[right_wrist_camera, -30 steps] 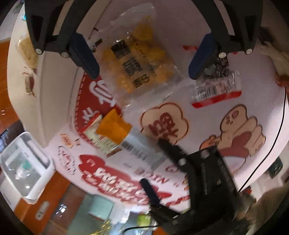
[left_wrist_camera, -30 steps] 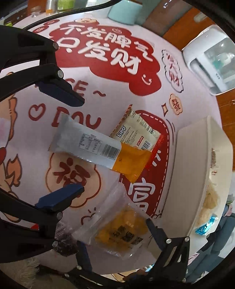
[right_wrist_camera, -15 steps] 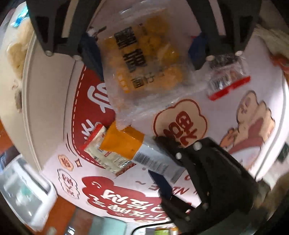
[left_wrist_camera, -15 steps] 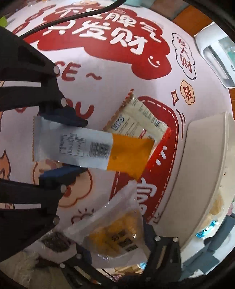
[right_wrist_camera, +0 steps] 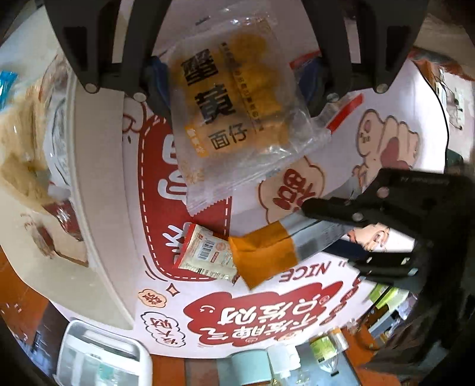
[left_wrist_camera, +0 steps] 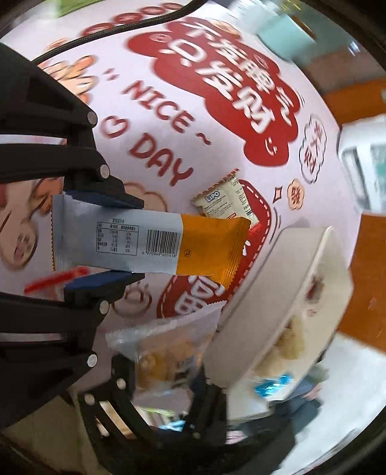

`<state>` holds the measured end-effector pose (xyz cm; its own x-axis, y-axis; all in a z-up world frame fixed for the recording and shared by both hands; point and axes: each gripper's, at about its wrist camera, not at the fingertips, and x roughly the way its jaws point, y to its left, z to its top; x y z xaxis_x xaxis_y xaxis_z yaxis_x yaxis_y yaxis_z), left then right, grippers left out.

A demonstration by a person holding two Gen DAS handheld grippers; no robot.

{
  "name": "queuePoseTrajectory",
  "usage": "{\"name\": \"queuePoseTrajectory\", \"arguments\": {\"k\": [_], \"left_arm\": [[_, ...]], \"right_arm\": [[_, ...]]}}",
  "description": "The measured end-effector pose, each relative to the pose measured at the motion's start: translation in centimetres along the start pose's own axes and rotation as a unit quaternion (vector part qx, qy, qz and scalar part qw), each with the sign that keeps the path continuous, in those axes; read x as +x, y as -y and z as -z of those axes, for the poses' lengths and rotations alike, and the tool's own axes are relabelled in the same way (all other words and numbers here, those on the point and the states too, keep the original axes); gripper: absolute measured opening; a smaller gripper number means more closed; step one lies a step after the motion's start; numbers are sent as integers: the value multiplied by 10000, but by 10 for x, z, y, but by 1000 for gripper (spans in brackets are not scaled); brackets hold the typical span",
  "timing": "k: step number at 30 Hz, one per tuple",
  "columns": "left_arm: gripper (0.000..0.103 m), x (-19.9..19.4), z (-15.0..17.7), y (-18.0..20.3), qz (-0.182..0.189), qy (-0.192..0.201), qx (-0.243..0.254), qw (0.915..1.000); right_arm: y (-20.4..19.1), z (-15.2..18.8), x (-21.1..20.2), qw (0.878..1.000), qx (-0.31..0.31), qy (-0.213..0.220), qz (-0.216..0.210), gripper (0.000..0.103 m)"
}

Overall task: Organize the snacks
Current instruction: 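Grasp the orange-and-white bar with the left gripper while the right grasps the yellow cake packet, then carry the bar and yellow cake packet into the tray and release them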

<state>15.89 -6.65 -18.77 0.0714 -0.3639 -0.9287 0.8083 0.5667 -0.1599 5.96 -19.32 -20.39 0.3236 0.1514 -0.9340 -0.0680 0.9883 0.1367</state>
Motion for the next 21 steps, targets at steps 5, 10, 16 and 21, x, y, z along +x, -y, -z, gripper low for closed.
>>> {"name": "queuePoseTrajectory", "arguments": {"k": [5, 10, 16, 21], "left_arm": [[38, -34, 16, 23, 20, 245, -607, 9979], [38, -57, 14, 48, -54, 502, -886, 9948], [38, -83, -11, 87, -326, 937, -942, 9906], [38, -89, -47, 126, -352, 1218, -1202, 9846]], "right_arm": [[-5, 7, -37, 9994, 111, 311, -80, 69], [-3, 5, -69, 9977, 38, 656, -131, 69], [17, 8, -111, 9938, -62, 1096, -185, 69], [53, 9, -142, 9907, -131, 1336, -208, 69]]}}
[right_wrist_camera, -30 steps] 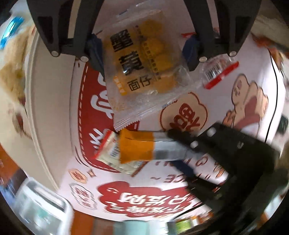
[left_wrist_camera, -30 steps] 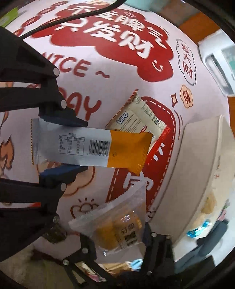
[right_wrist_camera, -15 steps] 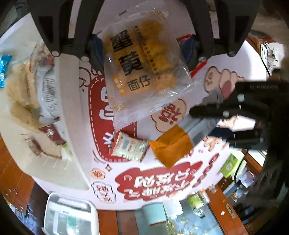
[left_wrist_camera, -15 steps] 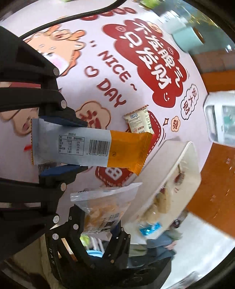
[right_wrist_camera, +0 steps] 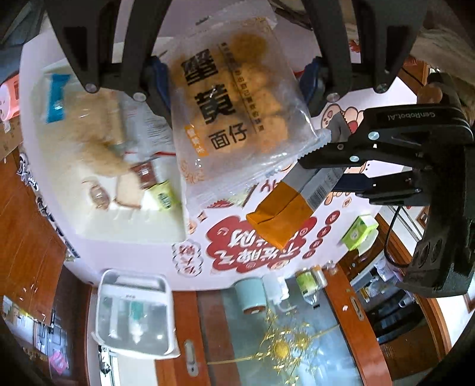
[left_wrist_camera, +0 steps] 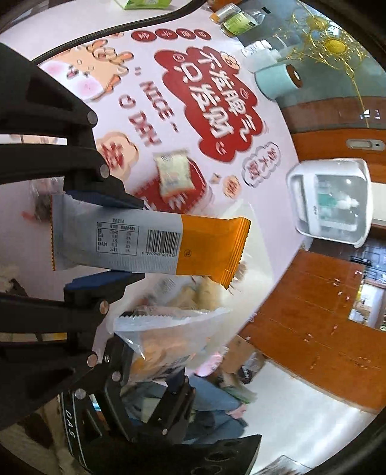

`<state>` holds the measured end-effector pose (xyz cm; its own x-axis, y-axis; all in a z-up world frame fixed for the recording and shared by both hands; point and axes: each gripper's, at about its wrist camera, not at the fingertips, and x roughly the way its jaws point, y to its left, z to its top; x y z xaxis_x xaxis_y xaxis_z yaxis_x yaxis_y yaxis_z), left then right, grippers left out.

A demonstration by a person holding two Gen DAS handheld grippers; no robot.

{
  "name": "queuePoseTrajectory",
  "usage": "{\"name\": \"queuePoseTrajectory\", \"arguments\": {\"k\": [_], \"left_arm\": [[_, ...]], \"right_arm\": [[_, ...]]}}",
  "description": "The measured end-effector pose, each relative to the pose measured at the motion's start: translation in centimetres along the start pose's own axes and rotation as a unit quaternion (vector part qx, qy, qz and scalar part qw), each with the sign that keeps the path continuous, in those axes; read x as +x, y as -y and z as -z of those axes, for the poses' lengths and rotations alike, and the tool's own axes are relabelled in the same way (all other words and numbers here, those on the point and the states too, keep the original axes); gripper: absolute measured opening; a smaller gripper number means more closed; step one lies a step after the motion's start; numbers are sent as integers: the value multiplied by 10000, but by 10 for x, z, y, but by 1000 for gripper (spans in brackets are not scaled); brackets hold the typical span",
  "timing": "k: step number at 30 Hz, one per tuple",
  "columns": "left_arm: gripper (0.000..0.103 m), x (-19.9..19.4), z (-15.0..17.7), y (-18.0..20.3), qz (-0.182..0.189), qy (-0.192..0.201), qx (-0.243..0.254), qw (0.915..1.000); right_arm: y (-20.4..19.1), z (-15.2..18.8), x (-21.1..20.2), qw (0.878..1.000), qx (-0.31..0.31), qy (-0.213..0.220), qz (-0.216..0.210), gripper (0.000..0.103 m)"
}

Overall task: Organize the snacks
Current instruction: 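Carry the bar and yellow cake packet into the tray and release them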

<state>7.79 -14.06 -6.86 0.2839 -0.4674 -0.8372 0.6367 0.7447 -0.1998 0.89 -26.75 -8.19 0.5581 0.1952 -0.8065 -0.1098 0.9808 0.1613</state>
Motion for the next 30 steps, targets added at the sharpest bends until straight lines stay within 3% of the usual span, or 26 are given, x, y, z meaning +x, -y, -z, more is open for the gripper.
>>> {"name": "queuePoseTrajectory", "arguments": {"k": [9, 17, 26, 30], "left_arm": [[38, 28, -43, 83, -117, 371, -340, 9987], [38, 51, -73, 112, -416, 433, -719, 9956], [39, 75, -92, 112, -767, 376, -961, 9917], [40, 80, -97, 109, -878, 378, -1043, 9899]], "right_arm": [[100, -22, -42, 9988, 241, 396, 169, 71], [169, -60, -50, 9966, 526, 519, 378, 72], [197, -97, -26, 9958, 643, 543, 357, 73], [197, -108, -14, 9959, 583, 537, 440, 80]]}}
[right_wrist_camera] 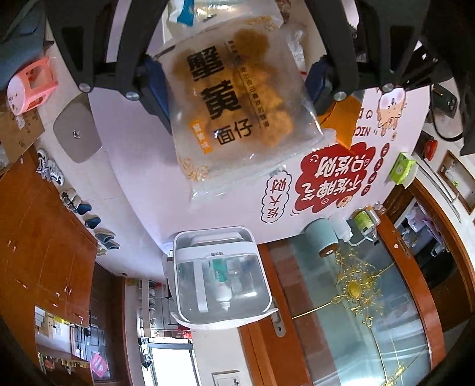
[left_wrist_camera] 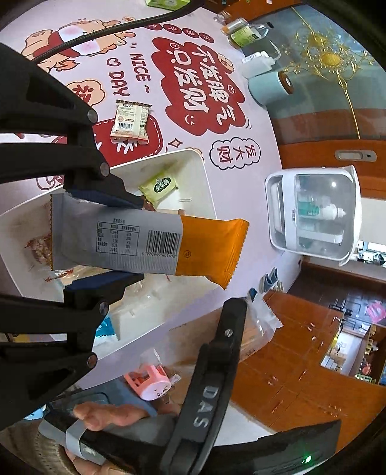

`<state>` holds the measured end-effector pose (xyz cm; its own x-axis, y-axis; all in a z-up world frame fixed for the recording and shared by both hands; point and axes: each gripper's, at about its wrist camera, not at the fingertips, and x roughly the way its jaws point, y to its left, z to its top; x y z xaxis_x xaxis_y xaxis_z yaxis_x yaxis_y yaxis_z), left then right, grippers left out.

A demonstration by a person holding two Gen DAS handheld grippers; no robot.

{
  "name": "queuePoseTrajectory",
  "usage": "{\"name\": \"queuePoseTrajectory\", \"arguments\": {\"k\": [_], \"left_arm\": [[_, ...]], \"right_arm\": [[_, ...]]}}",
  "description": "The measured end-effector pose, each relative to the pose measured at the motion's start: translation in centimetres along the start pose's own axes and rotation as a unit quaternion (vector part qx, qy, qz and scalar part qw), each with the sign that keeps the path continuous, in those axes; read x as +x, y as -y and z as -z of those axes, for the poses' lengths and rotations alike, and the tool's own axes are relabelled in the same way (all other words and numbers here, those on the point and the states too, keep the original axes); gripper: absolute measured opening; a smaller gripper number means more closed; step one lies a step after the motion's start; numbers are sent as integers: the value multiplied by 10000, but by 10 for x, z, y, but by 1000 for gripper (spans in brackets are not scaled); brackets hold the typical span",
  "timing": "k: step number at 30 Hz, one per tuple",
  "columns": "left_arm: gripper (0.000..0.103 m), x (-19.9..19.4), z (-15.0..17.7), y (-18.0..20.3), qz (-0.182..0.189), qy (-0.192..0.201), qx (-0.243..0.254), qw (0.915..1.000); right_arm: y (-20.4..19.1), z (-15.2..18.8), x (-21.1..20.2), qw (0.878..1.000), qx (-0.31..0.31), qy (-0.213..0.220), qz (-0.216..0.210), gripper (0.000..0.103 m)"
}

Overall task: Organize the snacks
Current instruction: 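Carry the bar and yellow cake packet into the tray and release them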

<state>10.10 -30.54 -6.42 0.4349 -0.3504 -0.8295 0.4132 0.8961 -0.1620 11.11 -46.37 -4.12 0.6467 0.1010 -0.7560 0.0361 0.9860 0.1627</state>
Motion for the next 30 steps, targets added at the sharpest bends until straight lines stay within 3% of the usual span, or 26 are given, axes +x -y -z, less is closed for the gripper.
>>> {"name": "queuePoseTrajectory", "arguments": {"k": [1, 3, 5, 19, 30], "left_arm": [[42, 0, -1, -1, -35, 26, -28, 10000], [67, 0, -2, -3, -98, 54, -78, 9999], [77, -3, -2, -6, -104, 170, -143, 9997], [77, -13, 11, -55, -422, 249, -779, 9958], [77, -22, 25, -69, -628, 251, -895, 9937]], "right_arm": [[0, -2, 4, 10000, 19, -7, 32, 81], [2, -6, 11, 9999, 70, -32, 116, 86], [3, -9, 18, 9998, 101, 11, 197, 86], [-4, -9, 16, 9998, -42, 127, 138, 91], [-10, 4, 8, 9998, -73, 60, 176, 91]]}}
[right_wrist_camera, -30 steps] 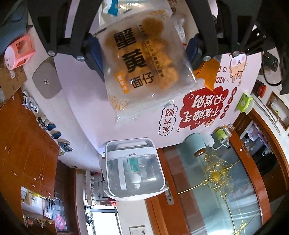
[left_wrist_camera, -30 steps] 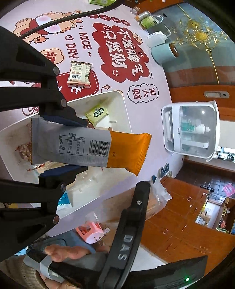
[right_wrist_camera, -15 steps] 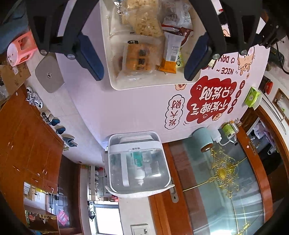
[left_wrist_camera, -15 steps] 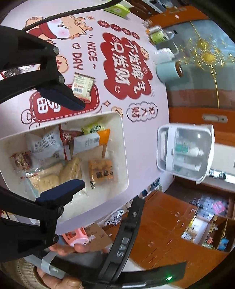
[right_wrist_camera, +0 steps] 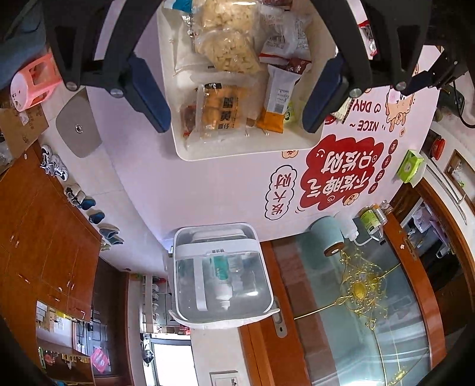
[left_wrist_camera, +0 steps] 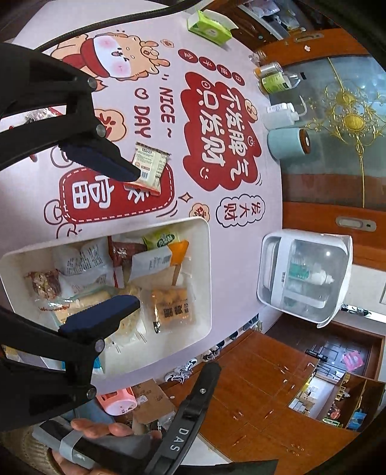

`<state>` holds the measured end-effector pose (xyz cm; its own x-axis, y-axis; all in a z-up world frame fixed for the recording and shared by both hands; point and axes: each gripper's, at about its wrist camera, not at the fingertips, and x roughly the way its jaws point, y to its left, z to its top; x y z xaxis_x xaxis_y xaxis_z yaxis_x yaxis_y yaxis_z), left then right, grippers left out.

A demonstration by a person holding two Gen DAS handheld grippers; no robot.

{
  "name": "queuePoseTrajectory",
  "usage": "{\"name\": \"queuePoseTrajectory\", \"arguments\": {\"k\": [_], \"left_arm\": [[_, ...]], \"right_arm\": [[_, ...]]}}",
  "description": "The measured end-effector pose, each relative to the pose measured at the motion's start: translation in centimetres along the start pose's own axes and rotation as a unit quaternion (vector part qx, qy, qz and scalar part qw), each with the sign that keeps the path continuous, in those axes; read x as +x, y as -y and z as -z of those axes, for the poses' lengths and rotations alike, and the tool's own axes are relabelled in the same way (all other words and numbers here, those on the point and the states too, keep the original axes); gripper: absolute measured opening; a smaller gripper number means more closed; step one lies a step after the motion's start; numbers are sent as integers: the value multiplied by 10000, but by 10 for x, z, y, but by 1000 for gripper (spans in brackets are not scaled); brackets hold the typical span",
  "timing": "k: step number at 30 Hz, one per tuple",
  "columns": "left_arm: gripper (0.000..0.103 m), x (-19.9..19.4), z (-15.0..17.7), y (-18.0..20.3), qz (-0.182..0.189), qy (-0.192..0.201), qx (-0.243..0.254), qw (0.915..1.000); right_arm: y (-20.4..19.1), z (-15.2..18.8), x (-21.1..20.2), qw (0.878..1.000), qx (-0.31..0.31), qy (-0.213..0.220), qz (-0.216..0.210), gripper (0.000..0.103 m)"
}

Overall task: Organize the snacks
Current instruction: 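Carry the bar and yellow cake packet into the tray and release them, then withdraw both tools from the tray toward the last two packets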

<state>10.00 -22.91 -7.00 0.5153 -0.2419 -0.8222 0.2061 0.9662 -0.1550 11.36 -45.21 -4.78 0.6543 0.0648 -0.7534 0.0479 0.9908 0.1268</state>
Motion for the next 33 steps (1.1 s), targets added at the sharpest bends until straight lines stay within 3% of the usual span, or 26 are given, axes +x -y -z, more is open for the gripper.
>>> {"name": "queuePoseTrajectory", "arguments": {"k": [17, 33], "left_arm": [[77, -17, 21, -51, -337, -27, -213, 9992], [79, -56, 36, -193, -848, 78, -1032, 9910]], "right_arm": [[-38, 34, 2, 9989, -288, -354, 59, 91], [-142, 33, 18, 9953, -706, -599, -275, 91]]}}
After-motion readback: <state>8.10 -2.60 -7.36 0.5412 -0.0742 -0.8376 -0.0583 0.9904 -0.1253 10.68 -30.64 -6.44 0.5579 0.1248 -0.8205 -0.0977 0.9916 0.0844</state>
